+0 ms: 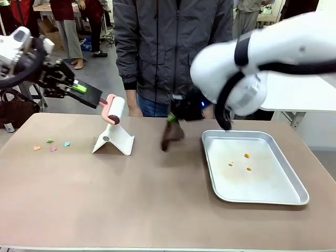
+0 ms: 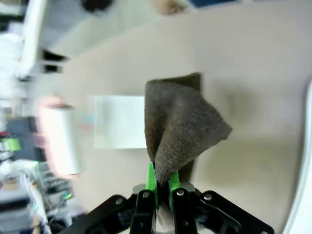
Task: Clean the surface of the table.
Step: Hold the Lint Roller with your left hand and the towel with your right hand.
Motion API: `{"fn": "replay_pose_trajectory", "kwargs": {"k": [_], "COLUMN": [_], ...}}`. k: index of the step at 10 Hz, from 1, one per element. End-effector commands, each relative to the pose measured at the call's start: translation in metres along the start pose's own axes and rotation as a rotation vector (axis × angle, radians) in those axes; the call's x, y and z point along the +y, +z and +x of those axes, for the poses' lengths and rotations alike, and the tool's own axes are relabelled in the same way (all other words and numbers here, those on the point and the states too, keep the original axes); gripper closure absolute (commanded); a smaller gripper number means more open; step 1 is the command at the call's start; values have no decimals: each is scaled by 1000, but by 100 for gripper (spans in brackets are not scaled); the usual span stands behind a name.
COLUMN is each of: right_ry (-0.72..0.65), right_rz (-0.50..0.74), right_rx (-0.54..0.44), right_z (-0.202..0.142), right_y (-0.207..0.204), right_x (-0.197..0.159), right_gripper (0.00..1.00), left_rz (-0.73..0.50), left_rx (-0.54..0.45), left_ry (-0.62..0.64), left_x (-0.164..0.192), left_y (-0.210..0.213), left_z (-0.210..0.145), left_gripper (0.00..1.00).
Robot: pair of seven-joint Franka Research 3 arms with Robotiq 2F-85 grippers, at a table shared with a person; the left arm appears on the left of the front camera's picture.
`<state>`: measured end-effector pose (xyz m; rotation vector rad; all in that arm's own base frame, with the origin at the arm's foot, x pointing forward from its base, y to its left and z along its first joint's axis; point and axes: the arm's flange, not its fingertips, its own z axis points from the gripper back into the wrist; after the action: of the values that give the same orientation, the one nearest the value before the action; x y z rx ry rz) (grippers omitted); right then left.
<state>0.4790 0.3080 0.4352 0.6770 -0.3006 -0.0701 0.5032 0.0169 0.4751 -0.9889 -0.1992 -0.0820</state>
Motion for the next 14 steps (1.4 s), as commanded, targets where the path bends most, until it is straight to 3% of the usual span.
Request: {"fn": "replay_pose_trajectory", "kwargs": {"k": [1,3,6,8,10,14], "right_ry": [24,9,28,-43,-92,-195], "right_rz": [353,480,580,546,536,540], "right_rx": [80,111,261,179,157,30], "right_z": [-53,-67,-76,-91,-112,-138], "right_y": [71,116,162,195,222,275], "right_x": [-106,-131,-167,-198,-226,-297], "right_gripper": [100,100,100,100,100,100], "left_rz": [-126,-175,-187,-202,-218,-262], "left_rx": [33,-16,-170,-198,-184,-35], "left_ry": [-34,-17,62,92,131,82], "left_x": [20,41,67,80,103,159], "left_y": [39,89,136,147,155,164], "left_z": [-22,-47,-73,-80,-94,-83], "left_gripper": [84,84,84,84,84,84]}}
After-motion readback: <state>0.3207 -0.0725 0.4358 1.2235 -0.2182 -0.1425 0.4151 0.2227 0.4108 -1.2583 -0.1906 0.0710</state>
